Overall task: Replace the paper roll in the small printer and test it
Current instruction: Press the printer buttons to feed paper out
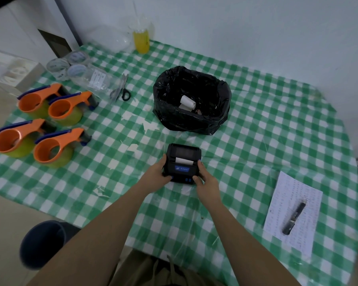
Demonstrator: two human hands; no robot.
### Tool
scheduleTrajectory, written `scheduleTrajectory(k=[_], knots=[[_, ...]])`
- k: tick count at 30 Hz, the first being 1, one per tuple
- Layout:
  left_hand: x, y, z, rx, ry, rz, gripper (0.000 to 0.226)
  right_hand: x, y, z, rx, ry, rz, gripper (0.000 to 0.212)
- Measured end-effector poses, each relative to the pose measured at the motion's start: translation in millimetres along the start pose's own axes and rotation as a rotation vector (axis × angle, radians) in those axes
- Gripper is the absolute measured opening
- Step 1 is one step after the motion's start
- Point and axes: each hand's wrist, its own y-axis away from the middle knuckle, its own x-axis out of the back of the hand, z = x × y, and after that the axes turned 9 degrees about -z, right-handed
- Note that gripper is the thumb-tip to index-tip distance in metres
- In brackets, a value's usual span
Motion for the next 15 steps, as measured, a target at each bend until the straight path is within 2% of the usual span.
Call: scheduleTrajectory(k=[15], knots=[[2.3,1.6,1.8,0.018,-0.027,-0.015,0.084,-0.9,0.3,1.3,0.0,-0.025,0.005,0.057]])
